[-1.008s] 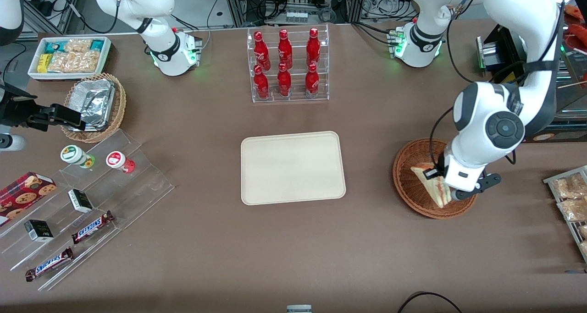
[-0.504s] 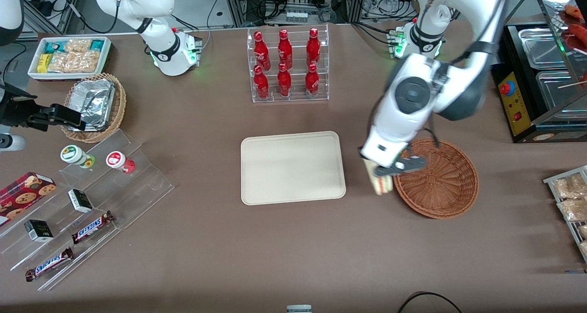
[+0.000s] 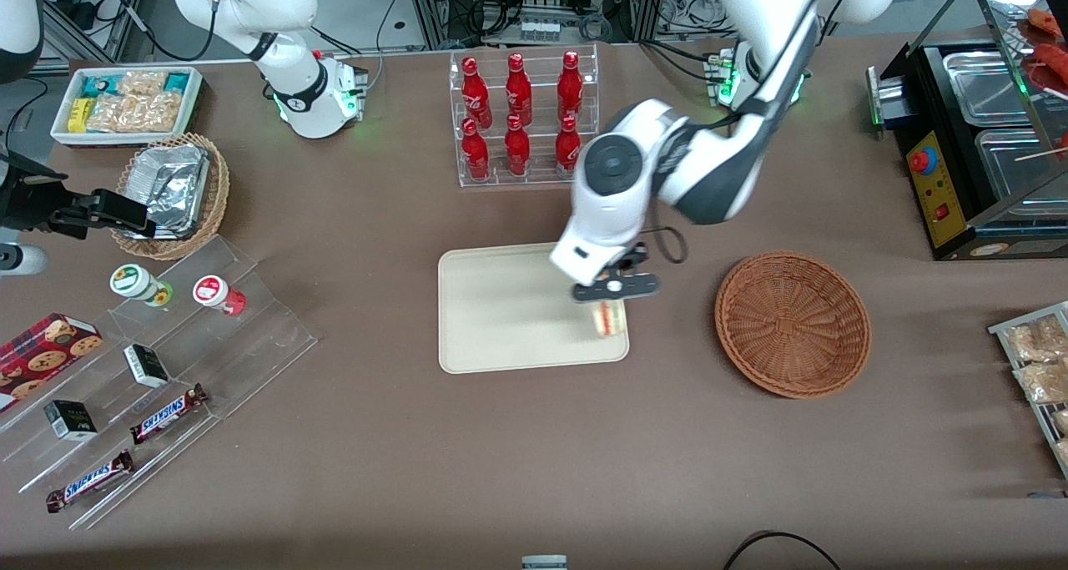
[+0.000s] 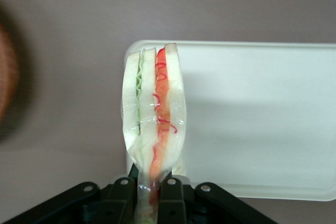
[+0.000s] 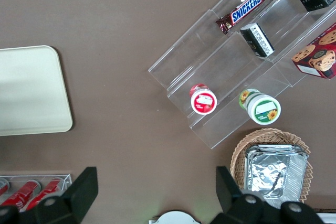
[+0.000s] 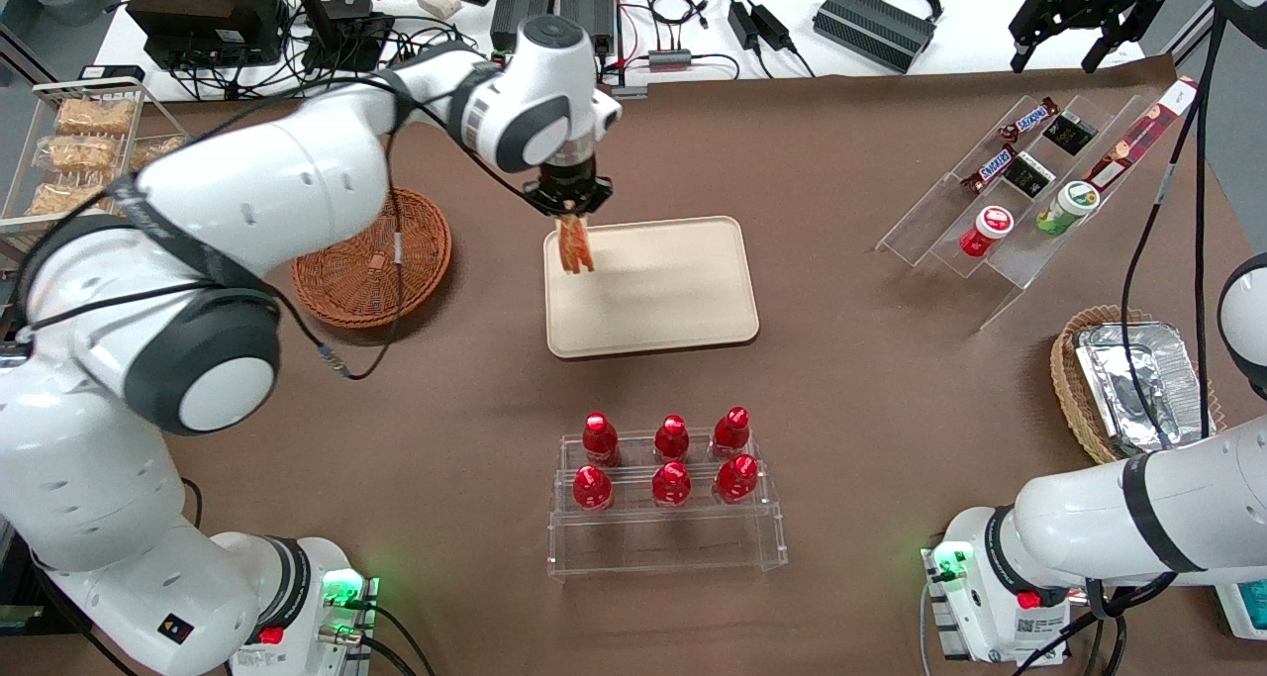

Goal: Place sandwich from basket to tray
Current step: 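Lift the sandwich and carry it over the white tray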

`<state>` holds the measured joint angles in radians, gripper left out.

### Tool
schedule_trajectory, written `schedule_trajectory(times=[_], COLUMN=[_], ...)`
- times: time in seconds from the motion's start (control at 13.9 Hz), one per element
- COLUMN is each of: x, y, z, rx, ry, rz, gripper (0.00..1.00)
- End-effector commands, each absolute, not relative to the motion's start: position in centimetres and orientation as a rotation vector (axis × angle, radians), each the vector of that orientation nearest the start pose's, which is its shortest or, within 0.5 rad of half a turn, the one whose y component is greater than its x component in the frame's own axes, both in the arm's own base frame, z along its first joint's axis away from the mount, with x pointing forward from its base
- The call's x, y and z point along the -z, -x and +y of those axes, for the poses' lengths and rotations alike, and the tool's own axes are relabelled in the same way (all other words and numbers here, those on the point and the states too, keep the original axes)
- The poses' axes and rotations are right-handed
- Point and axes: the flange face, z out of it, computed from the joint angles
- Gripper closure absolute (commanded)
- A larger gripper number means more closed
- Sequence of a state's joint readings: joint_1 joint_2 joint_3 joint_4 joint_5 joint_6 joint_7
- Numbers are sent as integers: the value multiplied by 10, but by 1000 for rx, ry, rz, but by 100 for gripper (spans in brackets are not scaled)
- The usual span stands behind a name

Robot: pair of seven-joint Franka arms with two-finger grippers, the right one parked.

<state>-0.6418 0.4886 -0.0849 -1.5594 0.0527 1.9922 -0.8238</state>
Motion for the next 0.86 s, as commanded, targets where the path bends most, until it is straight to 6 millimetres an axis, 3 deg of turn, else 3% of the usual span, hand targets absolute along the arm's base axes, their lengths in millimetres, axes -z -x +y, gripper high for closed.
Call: schedule_trajectory(times=[0.0, 0.36, 0.79], x=[-345, -298, -263], y=[-523, -500, -488], z=[-481, -519, -536], rx=[-34, -21, -18], ry=[3107, 3126, 3133], rz=[-115, -20, 28], gripper=[100, 100, 100])
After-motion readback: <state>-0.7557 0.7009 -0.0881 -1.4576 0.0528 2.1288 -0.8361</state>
